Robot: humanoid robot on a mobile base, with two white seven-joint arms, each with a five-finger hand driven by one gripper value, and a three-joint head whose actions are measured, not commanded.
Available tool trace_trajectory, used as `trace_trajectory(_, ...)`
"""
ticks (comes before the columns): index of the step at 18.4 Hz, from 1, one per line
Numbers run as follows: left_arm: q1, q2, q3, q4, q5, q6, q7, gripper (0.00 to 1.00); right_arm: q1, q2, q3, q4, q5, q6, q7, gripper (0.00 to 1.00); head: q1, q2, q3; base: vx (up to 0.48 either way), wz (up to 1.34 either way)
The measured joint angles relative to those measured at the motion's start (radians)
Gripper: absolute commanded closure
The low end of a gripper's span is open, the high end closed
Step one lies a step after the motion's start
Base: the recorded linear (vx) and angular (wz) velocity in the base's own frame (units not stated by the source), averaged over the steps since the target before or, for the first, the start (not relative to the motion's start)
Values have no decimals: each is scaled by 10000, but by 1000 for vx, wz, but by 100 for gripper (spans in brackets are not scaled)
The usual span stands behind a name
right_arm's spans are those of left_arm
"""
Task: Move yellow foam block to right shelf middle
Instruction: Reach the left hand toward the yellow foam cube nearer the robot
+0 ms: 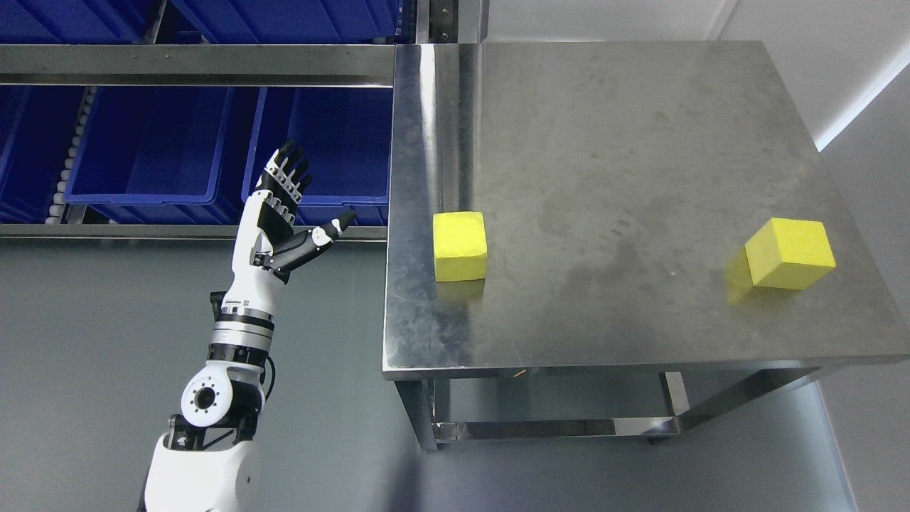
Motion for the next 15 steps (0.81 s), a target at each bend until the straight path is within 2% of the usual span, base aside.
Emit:
trace_trajectory(8,-418,43,107,20,-2,-132,-264,0,1,0,0,0,0,0,0,0,0,0,0,0,0)
trace_trajectory(11,-1094,193,147,63,-5,-148,-2093,0,0,0,0,0,0,0,3,0,0,0,0,0,0)
trace_trajectory(15,-1964,527,135,157,-172,-162,-5231,0,0,0,0,0,0,0,4,0,0,0,0,0,0)
